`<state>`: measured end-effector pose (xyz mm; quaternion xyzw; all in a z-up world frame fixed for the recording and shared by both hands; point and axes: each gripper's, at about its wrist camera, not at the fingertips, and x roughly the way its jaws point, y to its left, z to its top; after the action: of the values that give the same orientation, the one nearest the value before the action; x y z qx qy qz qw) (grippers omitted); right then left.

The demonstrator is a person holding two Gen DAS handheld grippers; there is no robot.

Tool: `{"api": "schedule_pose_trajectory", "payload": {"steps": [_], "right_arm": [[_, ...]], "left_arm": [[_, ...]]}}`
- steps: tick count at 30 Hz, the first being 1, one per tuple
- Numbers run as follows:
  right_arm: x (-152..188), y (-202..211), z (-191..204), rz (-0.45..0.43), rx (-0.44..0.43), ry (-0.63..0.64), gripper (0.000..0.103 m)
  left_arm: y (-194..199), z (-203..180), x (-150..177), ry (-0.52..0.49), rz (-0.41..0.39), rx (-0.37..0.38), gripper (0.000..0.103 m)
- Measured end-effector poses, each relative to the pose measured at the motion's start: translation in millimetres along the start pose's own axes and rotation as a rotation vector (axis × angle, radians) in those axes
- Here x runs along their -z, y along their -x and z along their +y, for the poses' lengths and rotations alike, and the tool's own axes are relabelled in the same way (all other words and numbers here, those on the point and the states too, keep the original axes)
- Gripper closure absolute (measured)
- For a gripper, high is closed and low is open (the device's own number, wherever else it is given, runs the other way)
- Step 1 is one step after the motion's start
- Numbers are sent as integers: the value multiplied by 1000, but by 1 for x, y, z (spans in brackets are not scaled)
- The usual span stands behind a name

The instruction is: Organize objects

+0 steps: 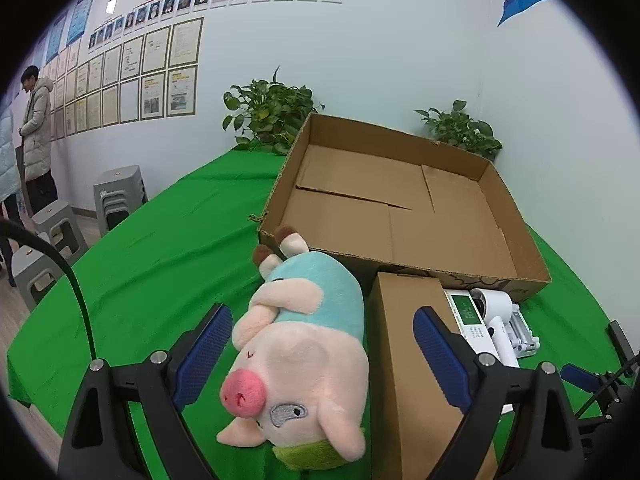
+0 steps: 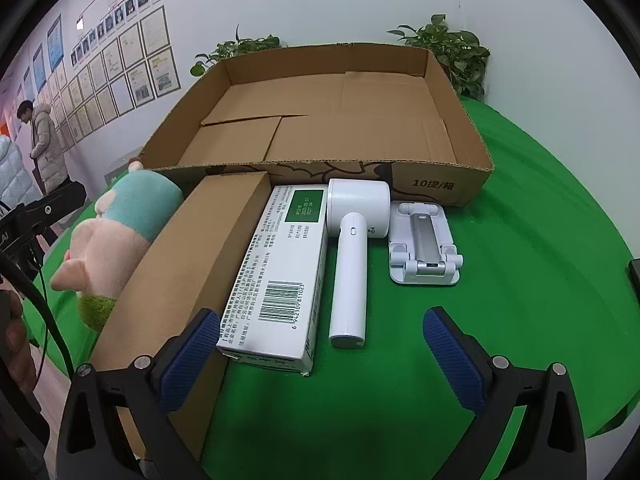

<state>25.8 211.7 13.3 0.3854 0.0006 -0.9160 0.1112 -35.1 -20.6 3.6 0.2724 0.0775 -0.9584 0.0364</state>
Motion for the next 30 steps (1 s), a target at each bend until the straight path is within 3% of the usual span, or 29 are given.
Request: {"api": "schedule_pose_trajectory", "payload": {"steps": [10,30], "right_arm": [[-4,0,0,22,0,-13,1],[2,8,13,18,16,10,1]], "left_arm": [[-7,3,2,2,73,20,11],[-6,4,9,-28,99,74,11]]}}
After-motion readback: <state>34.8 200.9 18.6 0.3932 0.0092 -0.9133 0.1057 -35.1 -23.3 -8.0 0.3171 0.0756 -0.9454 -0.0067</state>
